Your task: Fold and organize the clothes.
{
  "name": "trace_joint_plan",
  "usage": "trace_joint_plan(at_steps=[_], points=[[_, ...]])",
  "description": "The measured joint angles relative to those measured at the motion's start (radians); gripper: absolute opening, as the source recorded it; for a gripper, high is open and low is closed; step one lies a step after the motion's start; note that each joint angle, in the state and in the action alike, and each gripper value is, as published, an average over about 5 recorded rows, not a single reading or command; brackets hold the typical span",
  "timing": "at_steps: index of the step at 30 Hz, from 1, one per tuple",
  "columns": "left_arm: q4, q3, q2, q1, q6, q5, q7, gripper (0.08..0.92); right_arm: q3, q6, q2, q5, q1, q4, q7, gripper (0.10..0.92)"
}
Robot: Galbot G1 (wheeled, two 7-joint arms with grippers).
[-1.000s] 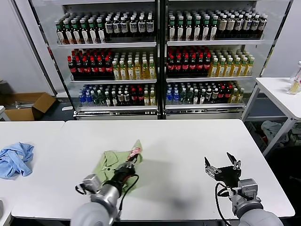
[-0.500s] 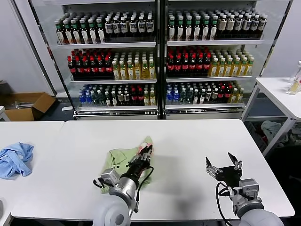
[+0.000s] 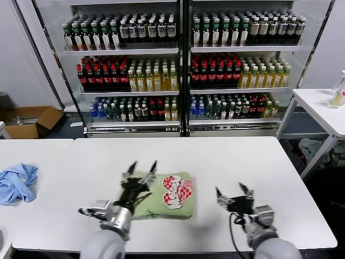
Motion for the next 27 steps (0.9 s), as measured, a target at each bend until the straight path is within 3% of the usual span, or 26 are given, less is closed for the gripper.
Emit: trace_joint_plan(at_steps=[5, 14, 27], points=[[-0.014, -0.099, 0.029, 0.056, -0.035, 0.087, 0.023, 0.818, -0.125, -0.001, 0.039, 0.048, 0.096, -0.096, 0.014, 0.823], [-0.043, -0.182, 0.034, 0.131, -0.039, 0.16, 0.046, 0.823, -0.269, -0.002, 0.094, 0.116, 0.235, -0.252, 0.065, 0.815], [-0.04, -0.221, 0.036, 0.171, -0.036, 0.194, 0.054, 0.823, -0.307, -0.002, 0.103, 0.225, 0.278, -0.301, 0.166, 0.464]])
